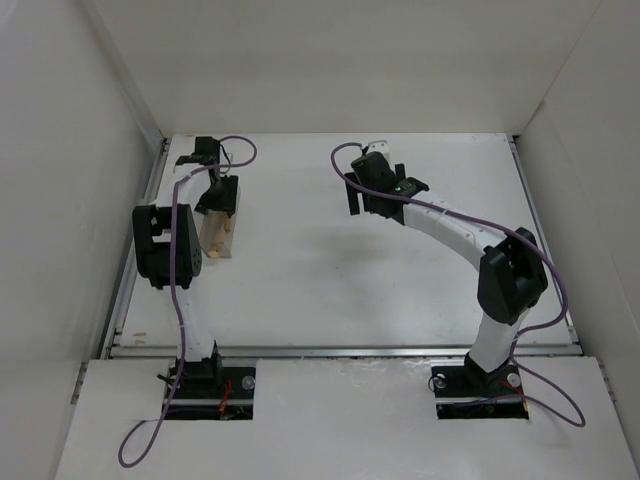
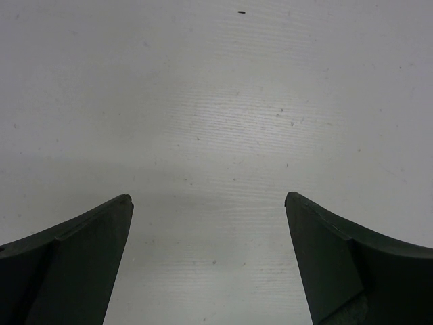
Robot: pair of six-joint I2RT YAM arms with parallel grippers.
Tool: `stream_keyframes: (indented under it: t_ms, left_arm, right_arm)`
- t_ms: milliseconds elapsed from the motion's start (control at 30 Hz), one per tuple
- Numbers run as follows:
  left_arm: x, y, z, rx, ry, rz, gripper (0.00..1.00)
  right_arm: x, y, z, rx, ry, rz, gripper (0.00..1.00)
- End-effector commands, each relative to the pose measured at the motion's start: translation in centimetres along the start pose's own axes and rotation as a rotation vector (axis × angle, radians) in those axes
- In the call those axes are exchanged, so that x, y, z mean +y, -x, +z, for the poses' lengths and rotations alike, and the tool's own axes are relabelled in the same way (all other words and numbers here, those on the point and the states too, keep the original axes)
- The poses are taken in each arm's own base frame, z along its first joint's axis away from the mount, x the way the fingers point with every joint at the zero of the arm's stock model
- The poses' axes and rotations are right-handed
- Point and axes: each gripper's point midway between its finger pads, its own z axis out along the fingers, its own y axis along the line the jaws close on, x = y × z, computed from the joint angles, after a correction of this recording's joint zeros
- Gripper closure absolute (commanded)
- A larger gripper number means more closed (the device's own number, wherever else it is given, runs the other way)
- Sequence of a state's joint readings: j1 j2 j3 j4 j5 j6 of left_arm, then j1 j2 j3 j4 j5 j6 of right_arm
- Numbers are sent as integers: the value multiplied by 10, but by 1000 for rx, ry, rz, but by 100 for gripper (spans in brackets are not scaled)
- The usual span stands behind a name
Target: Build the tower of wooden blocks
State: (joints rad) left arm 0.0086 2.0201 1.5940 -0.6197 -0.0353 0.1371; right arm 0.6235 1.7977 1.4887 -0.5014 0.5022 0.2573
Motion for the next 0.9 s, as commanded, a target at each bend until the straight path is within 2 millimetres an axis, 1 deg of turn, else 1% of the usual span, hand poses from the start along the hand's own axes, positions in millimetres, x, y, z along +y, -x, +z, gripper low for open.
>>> stream_keyframes:
  t_ms: [0,33,100,133,167,200,233,267,300,333,367,400,433,467,533,567,600,800,833,867]
  left_arm:
    - [2,9,-10,-8,-18,-10,100]
    - [6,14,-16,-26,3,-21,100]
    - [14,16,-21,-24,66,-12,100]
    - [12,24,-28,-47,86,-1,100]
    - [17,23,-28,-45,109,9,100]
    - [15,26,-33,-55,132,22,100]
    - [17,32,-39,-79,198,37,100]
    - [17,32,-41,-80,238,49,100]
    - [17,35,-41,-94,281,60,100]
    - [24,31,-46,-91,366,85,100]
    - [12,32,-46,-100,390,126,100]
    - [10,35,-45,-121,422,147,100]
    - [9,34,-45,-124,451,156,100]
    - [9,31,-48,-125,528,177,100]
    - [10,33,-52,-141,596,202,100]
    - [11,30,-54,-133,630,212,100]
    - [5,31,-52,-140,633,224,100]
    - [-1,39,-63,-172,686,249,100]
    - [-10,40,-65,-183,688,267,100]
    - [-15,40,-66,-185,685,286,100]
  right_arm:
    - [0,15,-8,-56,-3,13,0]
    - [0,15,-8,-56,-3,13,0]
    - [1,12,-5,-49,-5,9,0]
    - [1,12,-5,-49,-5,9,0]
    - [1,16,-6,-56,-3,13,0]
    - [6,12,-4,-47,1,2,0]
    - [6,14,-6,-47,1,2,0]
    - [6,10,-2,-40,-12,-4,0]
    - [5,12,-3,-40,-12,-4,0]
    - [7,13,-1,-39,-13,-5,0]
    - [5,13,-1,-42,-23,-5,0]
    - [5,15,-2,-42,-23,-5,0]
    - [6,12,1,-34,-25,-10,0]
    - [4,13,1,-37,-37,-10,0]
    - [5,10,0,-26,-47,-25,0]
    - [4,10,0,-29,-55,-16,0]
    - [4,10,0,-29,-55,-16,0]
    - [2,9,0,-24,-66,-12,0]
    - [2,9,0,-24,-66,-12,0]
    - [1,7,0,-17,-69,-17,0]
